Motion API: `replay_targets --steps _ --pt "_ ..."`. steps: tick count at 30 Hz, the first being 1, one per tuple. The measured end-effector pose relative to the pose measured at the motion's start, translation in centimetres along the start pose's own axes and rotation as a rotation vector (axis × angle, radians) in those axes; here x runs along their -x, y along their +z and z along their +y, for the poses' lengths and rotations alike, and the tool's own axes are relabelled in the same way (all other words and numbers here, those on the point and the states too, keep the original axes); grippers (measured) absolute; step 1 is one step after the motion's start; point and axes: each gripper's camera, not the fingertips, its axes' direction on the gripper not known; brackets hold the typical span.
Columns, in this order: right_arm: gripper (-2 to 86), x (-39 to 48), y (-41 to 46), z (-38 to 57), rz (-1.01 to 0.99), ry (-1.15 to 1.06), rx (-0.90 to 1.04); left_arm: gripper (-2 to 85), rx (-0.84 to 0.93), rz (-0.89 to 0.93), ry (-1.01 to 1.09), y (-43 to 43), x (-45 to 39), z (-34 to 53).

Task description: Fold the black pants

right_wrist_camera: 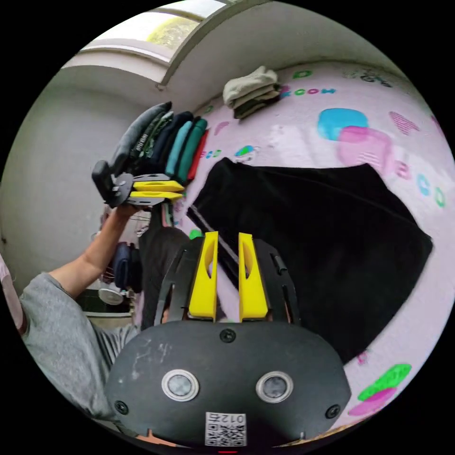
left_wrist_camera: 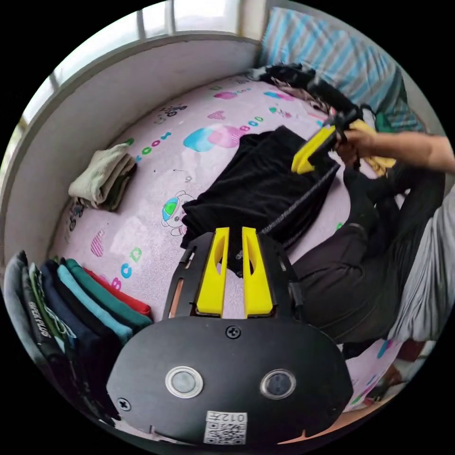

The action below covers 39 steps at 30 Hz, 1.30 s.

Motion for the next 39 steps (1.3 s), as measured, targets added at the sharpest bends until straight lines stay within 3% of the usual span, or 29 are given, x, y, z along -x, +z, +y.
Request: replay_targets --steps 2,7,13,21,26,32,35,39 --pt "7.7 -2.4 -3.2 2.0 0.123 0.086 0.003 4.6 0.039 -0.062 0.093 0.5 -3.0 -0.3" --pt "8.2 -5.4 -7.3 6.3 0.205 0.222 -0.057 6.1 0.181 -0.153 0.288 2.9 -8.7 -1.8" --pt "9.3 -5.4 -7.1 10.5 0.251 0.24 -0.026 4.4 0.337 -0.24 0.353 6.9 -12.3 -3.6" --pt "10.8 -2.0 -4.1 12.9 0.419 0.107 0.074 1.4 0.338 -0.282 0.32 6.8 -15.4 -5.9" --pt "13.2 3.7 -1.0 13.1 0.569 -0.204 0.113 1.1 0.364 -0.255 0.309 7.4 -16.7 -6.8" --pt "11.1 7.5 5.0 13.4 0.76 -0.402 0.283 1.1 0.405 -0.271 0.335 9.5 -18.6 -7.1" --pt "4.3 8.1 5.9 13.8 0.862 -0.428 0.311 1.3 0.37 -0.265 0.339 8.2 -19.2 -7.7" --pt "3.0 7.4 4.9 13.4 0.792 -0.352 0.304 2.2 0.374 -0.248 0.396 8.2 -19.9 -7.5"
